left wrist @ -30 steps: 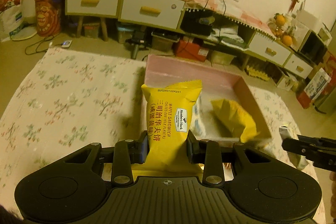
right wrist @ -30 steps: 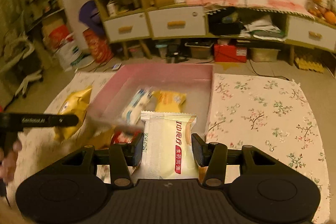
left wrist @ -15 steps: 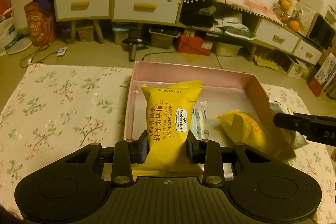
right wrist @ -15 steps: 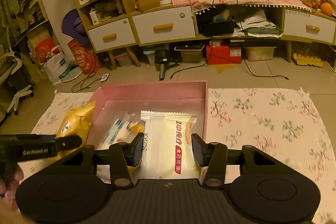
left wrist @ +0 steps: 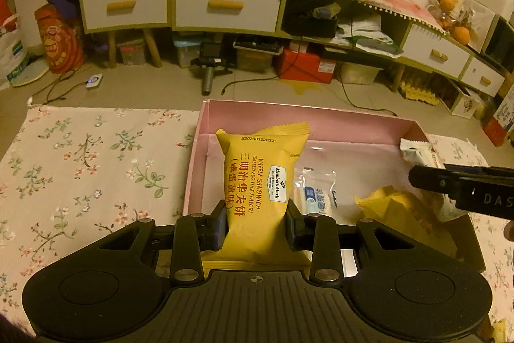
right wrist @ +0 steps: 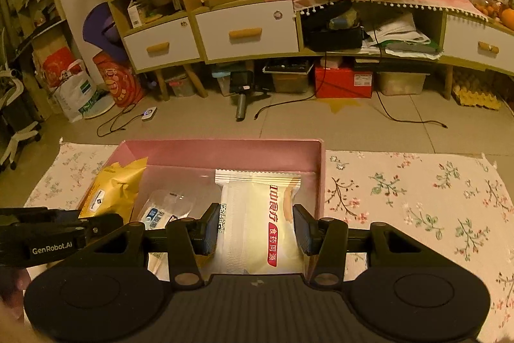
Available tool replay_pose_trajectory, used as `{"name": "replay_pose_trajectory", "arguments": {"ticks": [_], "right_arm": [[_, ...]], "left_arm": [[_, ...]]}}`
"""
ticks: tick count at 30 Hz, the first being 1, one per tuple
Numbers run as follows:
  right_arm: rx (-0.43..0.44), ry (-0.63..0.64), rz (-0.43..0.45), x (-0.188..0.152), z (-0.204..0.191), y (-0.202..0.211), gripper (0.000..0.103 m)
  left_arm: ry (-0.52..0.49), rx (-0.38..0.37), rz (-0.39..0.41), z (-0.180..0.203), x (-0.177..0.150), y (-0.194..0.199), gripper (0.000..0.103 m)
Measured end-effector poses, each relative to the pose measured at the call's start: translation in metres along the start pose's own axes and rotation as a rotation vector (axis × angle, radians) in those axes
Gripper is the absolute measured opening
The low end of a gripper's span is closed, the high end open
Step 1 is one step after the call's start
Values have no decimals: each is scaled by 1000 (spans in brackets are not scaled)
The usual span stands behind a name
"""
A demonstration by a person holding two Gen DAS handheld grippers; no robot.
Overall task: Organize snacks
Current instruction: 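Lower both held packs into the pink box and open both tools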
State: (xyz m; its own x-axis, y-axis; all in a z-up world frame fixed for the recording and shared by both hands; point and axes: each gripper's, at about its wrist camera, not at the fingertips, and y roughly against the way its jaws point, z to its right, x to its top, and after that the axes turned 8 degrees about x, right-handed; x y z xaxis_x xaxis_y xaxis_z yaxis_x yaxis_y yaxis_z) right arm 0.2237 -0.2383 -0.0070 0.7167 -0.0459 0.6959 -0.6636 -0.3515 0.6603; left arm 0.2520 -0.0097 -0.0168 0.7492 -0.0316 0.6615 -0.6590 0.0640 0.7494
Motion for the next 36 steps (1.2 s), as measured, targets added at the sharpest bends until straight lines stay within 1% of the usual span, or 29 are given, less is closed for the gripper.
{"name": "replay_pose_trajectory", "arguments": {"ticks": [4,11,13,14,15,17,19,21,31,33,36], "right_arm": [[-5,1,-11,1,1,-8,12],[-3,5,-20,5,2,-14,13],[3,5,-19,6,1,-14,17],[8,1,-15,7,1,-13,20],[17,-2,-14,7,1,-12,28],[19,-6,-6,9,0,-10,32],[11,-2,-4,10,-1,-8,33],[13,-6,-6,10,-1,-6,36],[17,8,11,11,-12,19,47],[21,8,19,11,-14,26,52],[24,9,20,9,-17,35,55]], "left_arm": [[16,-3,-12,-2,1,-7,32],[-6,-7,-2,1,2,-11,34],[-13,-6,7,2,2,-10,36],[-15,-2,10,3,2,-10,41],[-14,0,12,3,2,-9,49],[-9,-8,16,2,3,-7,56],[-18,-24,18,4,3,-3,58],[-28,-26,21,6,3,1,63],[-56,-38,20,13,-2,28,70],[-61,-40,21,13,-5,34,75],[-66,-47,18,14,-9,43,78]]}}
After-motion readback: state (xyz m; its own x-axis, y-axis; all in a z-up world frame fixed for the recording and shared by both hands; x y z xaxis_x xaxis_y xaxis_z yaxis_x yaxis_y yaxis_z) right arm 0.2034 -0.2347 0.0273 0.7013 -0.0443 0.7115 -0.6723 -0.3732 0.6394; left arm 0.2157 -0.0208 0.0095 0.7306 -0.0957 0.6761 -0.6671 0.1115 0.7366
